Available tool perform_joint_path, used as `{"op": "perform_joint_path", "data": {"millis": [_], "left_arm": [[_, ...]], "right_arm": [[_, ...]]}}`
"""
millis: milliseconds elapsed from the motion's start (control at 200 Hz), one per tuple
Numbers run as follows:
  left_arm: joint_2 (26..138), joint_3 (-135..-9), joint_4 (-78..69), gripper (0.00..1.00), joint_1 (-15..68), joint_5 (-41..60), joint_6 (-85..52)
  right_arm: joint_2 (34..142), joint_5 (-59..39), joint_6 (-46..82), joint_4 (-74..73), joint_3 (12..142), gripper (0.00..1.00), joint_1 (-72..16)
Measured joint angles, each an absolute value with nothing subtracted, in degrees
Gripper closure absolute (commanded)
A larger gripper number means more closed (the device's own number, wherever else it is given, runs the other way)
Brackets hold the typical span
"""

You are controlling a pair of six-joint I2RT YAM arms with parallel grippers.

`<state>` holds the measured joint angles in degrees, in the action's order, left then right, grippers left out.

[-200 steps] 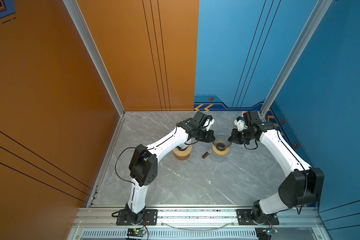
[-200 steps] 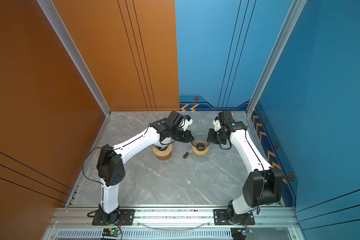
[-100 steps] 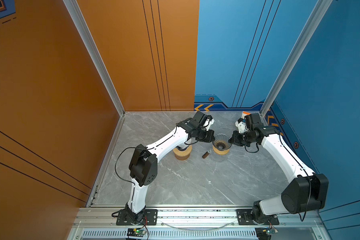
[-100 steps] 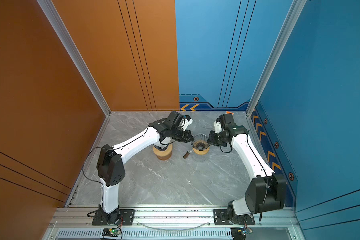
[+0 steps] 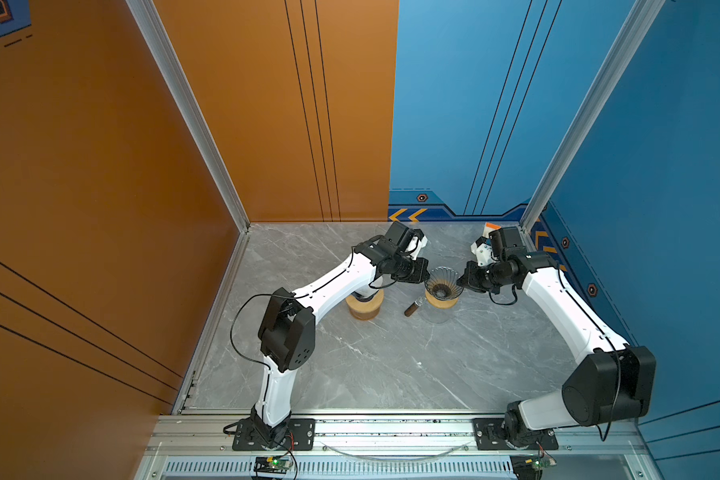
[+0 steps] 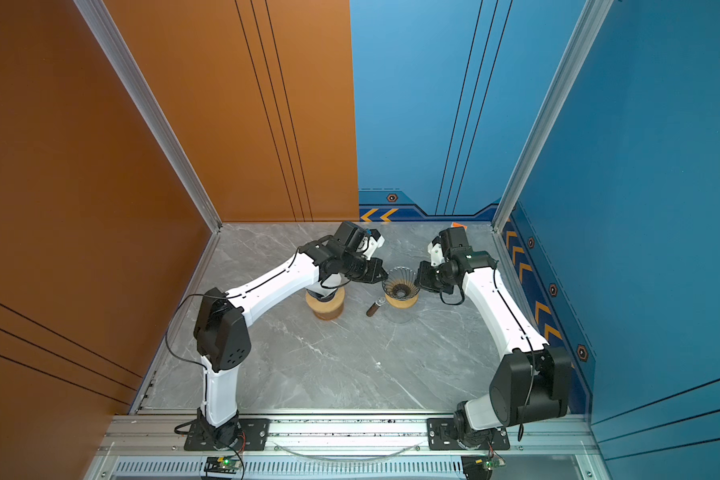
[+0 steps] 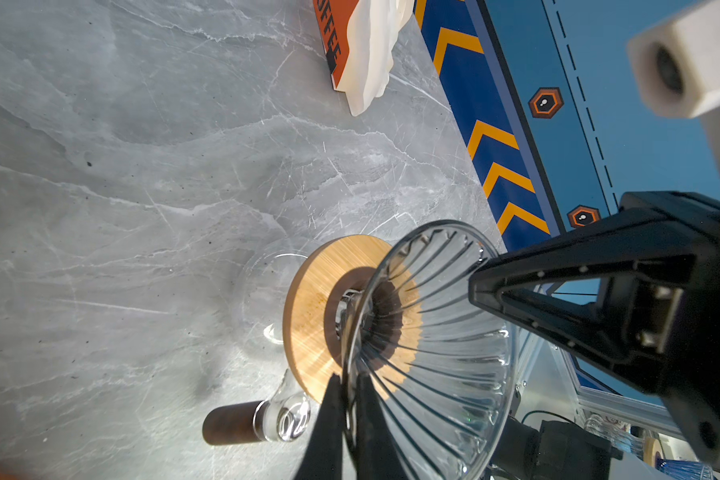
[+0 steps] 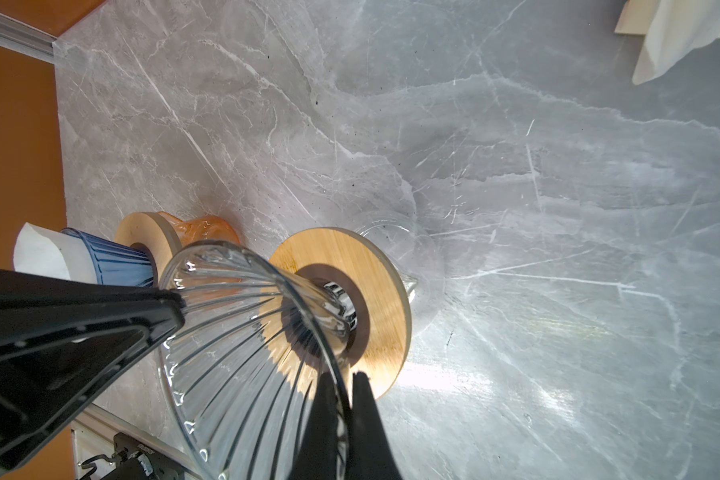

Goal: Place the coffee filter in the dripper
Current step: 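Hold the glass dripper with both grippers and seat it on the wooden ring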

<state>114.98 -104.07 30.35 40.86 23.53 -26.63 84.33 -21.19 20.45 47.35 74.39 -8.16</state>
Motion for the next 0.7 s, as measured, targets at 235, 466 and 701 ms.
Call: {"op": "perform_joint_path", "data": {"millis": [235, 466, 701], "left_arm": [[115.22, -104.05, 29.36, 0.97, 40.56, 23.73, -27.11], [115.26, -103.11, 27.86, 0.98, 40.1, 24.34, -27.68], [115.24, -102.0, 26.37, 0.98, 39.64, 25.17, -28.62]], "right_arm": [[86.06, -21.19, 20.64, 47.64, 75.31, 0.98, -8.08], [88.23, -20.49, 20.62, 50.28, 78.19, 0.99, -8.51], [90.8, -17.85, 20.62, 53.8, 81.93, 0.99, -9.78]]}}
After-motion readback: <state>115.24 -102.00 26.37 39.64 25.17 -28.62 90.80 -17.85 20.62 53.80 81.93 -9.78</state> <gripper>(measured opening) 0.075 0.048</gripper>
